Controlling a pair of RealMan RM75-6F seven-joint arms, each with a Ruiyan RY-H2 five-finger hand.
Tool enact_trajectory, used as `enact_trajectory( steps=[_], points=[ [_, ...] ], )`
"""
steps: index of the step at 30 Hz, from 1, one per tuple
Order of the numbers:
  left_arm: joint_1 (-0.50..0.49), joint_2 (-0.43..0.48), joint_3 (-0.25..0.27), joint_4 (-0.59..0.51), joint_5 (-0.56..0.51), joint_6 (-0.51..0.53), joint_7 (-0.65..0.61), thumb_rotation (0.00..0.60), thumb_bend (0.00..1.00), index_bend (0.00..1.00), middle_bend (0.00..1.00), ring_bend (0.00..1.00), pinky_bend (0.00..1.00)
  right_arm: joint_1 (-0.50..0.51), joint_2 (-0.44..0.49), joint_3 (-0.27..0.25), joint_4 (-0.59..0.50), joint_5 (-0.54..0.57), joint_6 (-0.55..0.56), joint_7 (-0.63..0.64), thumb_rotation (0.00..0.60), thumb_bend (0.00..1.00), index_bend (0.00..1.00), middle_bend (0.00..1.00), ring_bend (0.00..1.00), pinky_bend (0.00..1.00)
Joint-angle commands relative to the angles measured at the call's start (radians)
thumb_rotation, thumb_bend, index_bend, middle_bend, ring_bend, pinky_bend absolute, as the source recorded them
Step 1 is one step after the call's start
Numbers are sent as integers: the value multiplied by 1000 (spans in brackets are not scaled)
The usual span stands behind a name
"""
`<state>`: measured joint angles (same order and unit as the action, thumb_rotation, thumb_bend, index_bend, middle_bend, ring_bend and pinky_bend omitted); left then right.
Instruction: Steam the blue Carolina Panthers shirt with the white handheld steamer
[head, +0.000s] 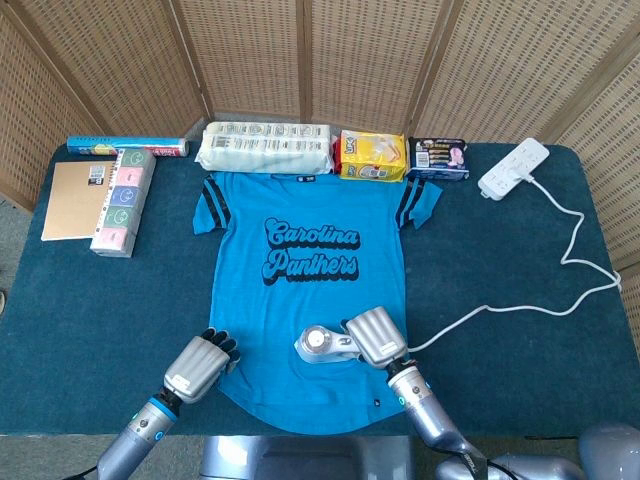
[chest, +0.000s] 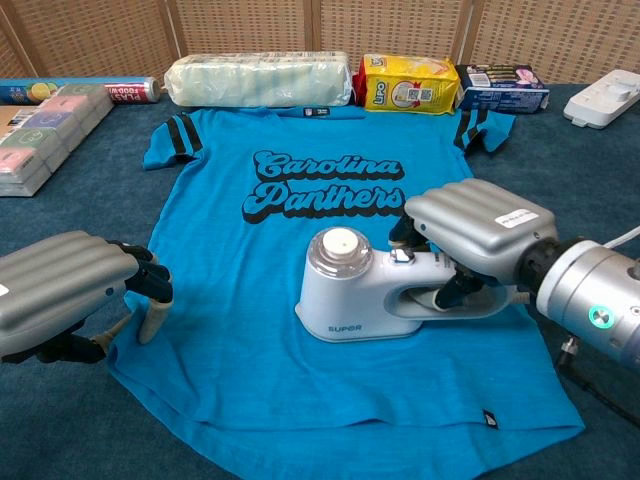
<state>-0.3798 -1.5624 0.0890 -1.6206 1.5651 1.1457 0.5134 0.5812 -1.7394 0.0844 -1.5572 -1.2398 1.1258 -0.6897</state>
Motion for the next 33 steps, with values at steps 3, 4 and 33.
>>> enact_trajectory(
  steps=[3, 4, 33],
  points=[
    [0, 0, -1, 0, -2, 0, 2, 600, 557, 610, 455, 323, 334, 11, -6, 30, 46, 23, -7, 11, 600, 330, 662, 718, 794, 768],
    [0, 0, -1, 0, -3, 0, 2, 600, 558, 610, 455, 323, 334, 14, -7, 37, 59, 28, -9, 16, 600, 330, 662, 718, 793, 768],
    [-4, -3, -6, -4, -17, -6, 15, 600, 558, 610, 455, 323, 334, 65, -45, 137, 303, 100, -24, 85, 600, 330, 662, 718, 793, 767]
  ],
)
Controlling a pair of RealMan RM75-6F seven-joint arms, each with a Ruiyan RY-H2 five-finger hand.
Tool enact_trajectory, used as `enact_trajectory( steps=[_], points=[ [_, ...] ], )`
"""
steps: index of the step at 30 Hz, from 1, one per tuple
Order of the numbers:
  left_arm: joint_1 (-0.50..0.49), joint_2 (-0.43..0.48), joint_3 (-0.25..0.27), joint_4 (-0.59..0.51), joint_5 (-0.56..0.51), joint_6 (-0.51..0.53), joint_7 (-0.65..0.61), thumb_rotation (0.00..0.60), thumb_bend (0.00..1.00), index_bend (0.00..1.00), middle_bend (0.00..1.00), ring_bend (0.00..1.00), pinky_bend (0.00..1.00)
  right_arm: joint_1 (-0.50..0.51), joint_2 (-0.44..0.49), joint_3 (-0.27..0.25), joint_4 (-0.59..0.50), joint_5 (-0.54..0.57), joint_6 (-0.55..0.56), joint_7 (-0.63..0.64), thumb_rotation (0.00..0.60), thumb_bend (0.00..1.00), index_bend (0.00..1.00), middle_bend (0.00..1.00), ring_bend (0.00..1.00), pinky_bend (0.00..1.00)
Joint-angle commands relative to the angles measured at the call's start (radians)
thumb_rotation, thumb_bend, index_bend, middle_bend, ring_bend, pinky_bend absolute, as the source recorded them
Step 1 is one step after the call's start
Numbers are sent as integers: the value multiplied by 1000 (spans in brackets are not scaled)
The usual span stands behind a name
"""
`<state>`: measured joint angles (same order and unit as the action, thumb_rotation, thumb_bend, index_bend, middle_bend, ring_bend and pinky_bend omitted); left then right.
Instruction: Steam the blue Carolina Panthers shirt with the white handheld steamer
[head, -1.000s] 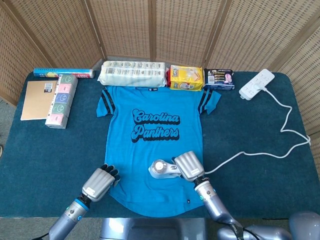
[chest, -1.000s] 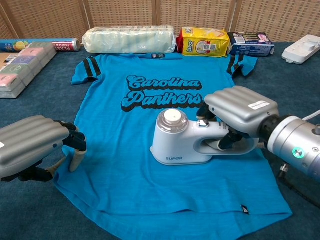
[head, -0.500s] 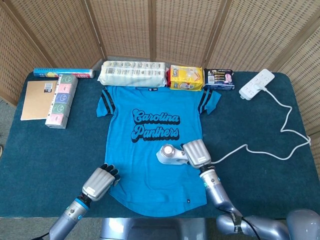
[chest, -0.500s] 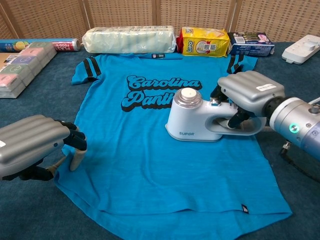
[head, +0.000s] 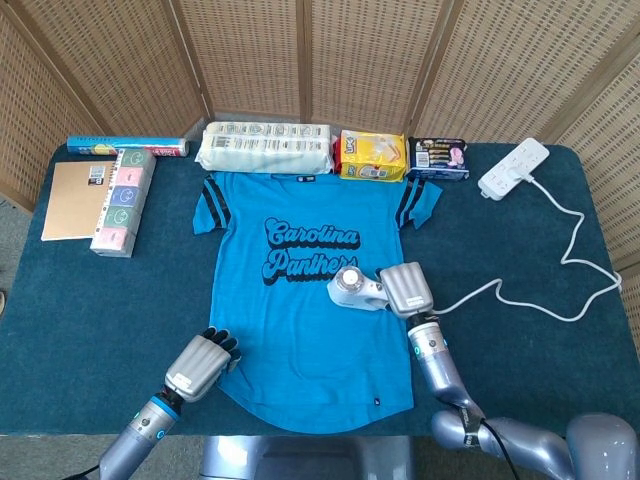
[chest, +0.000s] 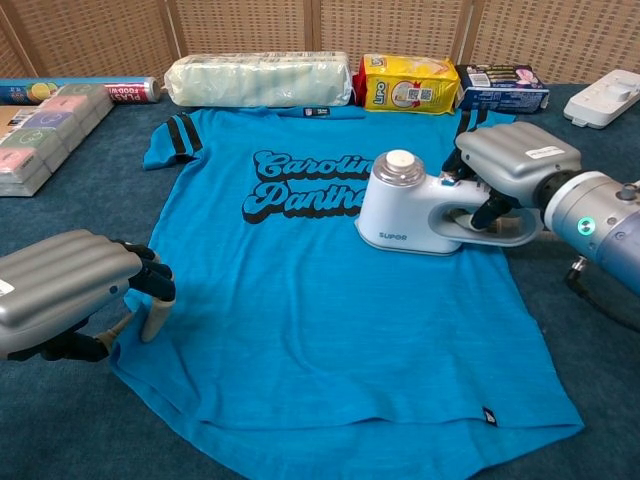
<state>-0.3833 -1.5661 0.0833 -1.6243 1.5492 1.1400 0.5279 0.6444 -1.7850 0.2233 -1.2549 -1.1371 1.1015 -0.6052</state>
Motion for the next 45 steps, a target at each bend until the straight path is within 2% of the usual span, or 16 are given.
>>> enact_trajectory(
  steps=[1, 10, 17, 24, 34, 45],
  points=[
    [0, 0, 0, 0, -1, -1, 0, 600, 558, 610, 455, 323, 334, 2, 2, -4, -1, -6, 1, 0, 600, 329, 662, 718, 793, 766],
    [-2, -6, 0, 2, -1, -3, 0, 600, 558, 610, 455, 323, 334, 5, 19, -35, -67, -42, 4, -11, 600, 324, 662, 718, 792, 766],
    [-1, -4, 2, 4, -1, -1, -3, 600, 558, 610, 455, 323, 334, -2, 33, -89, -158, -82, 3, -34, 600, 322, 662, 718, 792, 765],
    [-2, -6, 2, 7, 0, -2, -6, 600, 558, 609, 455, 323, 334, -6, 40, -109, -195, -89, 2, -54, 600, 322, 662, 718, 793, 765],
    [-3, -6, 2, 9, -1, -2, -7, 600, 558, 610, 455, 323, 334, -4, 41, -83, -153, -62, 3, -55, 600, 321, 662, 718, 792, 764],
    [-5, -9, 1, 9, -4, -4, -4, 600, 558, 610, 455, 323, 334, 7, 57, -39, -56, -30, 6, -45, 600, 321, 662, 717, 792, 761]
  ],
)
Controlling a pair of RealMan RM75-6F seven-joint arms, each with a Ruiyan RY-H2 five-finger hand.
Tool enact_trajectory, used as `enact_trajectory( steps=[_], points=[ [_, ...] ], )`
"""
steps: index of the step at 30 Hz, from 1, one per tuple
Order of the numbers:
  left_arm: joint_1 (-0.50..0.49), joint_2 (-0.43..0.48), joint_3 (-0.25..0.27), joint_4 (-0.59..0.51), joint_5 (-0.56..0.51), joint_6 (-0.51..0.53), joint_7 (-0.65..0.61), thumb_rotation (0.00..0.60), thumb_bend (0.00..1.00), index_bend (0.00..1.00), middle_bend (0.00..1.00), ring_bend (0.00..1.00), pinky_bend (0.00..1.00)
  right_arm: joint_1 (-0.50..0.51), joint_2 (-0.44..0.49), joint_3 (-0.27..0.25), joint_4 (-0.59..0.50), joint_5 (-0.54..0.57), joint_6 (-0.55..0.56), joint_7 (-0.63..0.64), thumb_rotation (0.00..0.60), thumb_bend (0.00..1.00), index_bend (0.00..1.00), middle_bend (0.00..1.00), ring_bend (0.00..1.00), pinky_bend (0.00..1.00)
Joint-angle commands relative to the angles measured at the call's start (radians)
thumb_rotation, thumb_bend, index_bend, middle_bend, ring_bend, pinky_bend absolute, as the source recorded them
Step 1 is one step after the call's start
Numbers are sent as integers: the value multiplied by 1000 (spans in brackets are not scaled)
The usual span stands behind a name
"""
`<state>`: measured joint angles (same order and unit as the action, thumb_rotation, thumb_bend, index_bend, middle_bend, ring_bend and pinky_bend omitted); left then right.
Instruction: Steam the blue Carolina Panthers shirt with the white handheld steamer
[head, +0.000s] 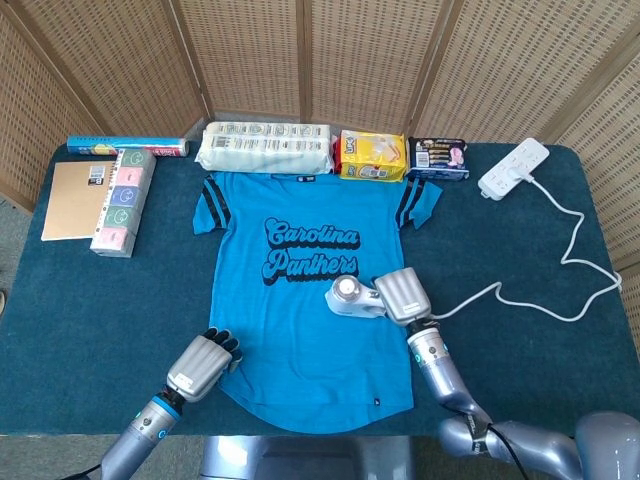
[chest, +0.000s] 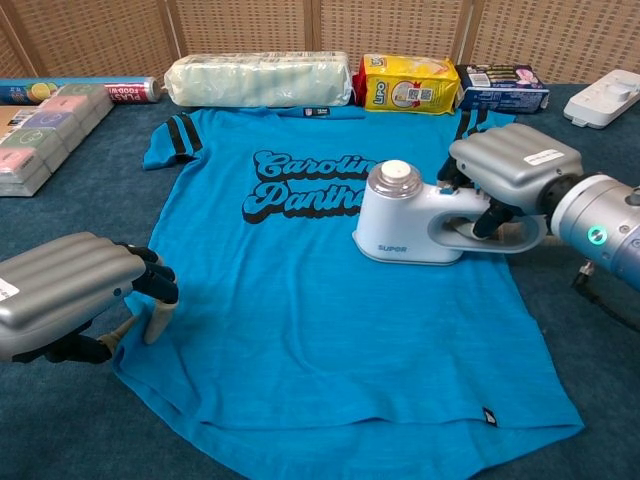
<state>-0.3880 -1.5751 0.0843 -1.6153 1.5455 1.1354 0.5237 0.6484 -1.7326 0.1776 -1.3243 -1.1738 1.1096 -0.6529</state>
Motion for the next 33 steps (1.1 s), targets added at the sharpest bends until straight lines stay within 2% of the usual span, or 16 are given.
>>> enact_trajectory(
  steps=[1, 14, 33],
  points=[
    [0, 0, -1, 1, -1, 0, 2, 600, 557, 610, 455, 323, 334, 4, 6, 11, 21, 12, -3, 3, 600, 321, 662, 718, 792, 761],
    [-1, -1, -1, -1, -3, -1, 2, 600, 557, 610, 455, 323, 334, 15, 7, 21, 56, 28, -13, 12, 600, 321, 662, 717, 792, 759],
    [-2, 4, -1, 8, 0, 3, -17, 600, 558, 610, 455, 323, 334, 18, -7, -41, -62, -30, -14, -1, 600, 319, 662, 717, 792, 760]
  ],
)
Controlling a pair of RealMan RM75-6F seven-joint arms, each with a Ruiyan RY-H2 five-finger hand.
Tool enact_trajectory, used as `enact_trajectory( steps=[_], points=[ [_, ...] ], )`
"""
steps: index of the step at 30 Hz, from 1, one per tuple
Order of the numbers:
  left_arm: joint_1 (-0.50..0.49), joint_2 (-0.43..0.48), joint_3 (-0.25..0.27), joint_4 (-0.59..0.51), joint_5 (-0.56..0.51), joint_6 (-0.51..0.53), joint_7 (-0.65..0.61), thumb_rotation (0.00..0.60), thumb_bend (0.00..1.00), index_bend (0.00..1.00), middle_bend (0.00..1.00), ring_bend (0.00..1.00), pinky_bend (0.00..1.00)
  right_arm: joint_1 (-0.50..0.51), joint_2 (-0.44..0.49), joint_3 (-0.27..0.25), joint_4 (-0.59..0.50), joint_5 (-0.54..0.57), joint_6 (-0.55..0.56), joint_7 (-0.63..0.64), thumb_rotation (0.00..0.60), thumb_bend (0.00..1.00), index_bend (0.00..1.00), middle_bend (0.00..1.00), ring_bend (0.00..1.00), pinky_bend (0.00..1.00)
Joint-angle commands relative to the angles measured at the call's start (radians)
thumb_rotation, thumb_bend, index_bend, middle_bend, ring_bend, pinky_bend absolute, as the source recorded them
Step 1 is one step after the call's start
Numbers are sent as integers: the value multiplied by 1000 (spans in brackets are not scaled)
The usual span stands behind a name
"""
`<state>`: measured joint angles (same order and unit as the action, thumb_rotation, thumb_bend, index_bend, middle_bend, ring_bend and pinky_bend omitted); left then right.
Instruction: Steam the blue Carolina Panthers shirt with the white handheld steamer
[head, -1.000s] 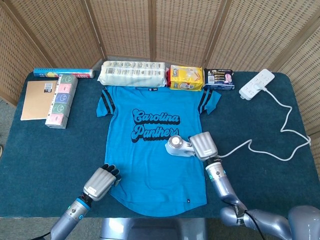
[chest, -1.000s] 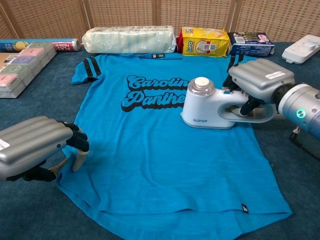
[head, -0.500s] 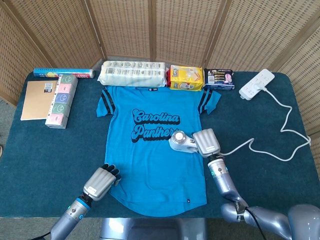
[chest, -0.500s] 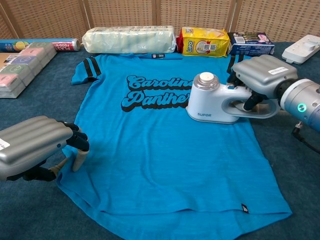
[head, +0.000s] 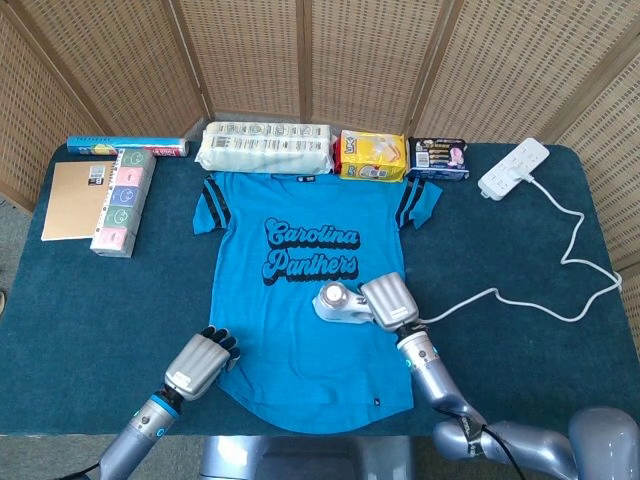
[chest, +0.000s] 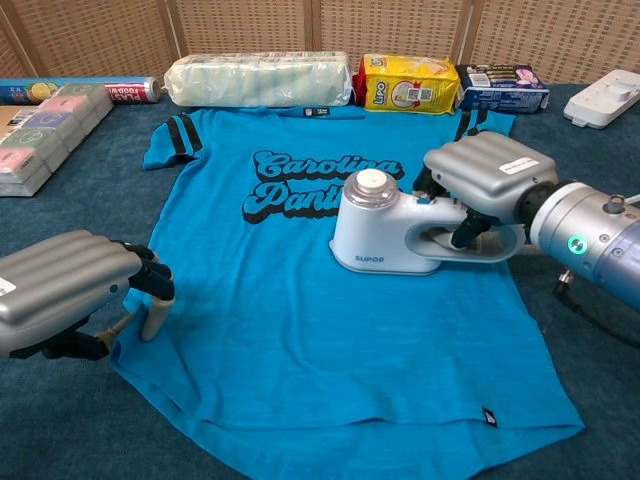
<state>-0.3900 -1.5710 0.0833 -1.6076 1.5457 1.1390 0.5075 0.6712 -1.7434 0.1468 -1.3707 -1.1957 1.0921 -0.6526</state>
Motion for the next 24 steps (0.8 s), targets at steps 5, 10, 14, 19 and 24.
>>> enact_trajectory(
  steps=[5, 10, 14, 19, 24],
  points=[
    [0, 0, 2, 0, 3, 1, -1, 600, 558, 610, 455, 323, 334, -14, 14, -36, -66, -35, 14, -10, 600, 319, 662, 717, 792, 759],
    [0, -2, 3, 0, 5, 1, -1, 600, 559, 610, 455, 323, 334, -21, 24, -68, -121, -64, 17, -27, 600, 318, 662, 717, 792, 757],
    [1, -1, 3, 2, 6, 3, -3, 600, 558, 610, 455, 322, 334, -27, 32, -90, -162, -81, 16, -43, 600, 317, 662, 717, 792, 757],
    [1, 0, 3, 3, 7, 4, -5, 600, 558, 610, 454, 323, 334, -33, 40, -106, -190, -93, 16, -55, 600, 316, 662, 718, 792, 757],
    [1, 1, 4, 7, 7, 3, -8, 600, 557, 610, 455, 323, 334, -44, 52, -122, -212, -103, 19, -62, 600, 316, 662, 717, 792, 757]
  ],
)
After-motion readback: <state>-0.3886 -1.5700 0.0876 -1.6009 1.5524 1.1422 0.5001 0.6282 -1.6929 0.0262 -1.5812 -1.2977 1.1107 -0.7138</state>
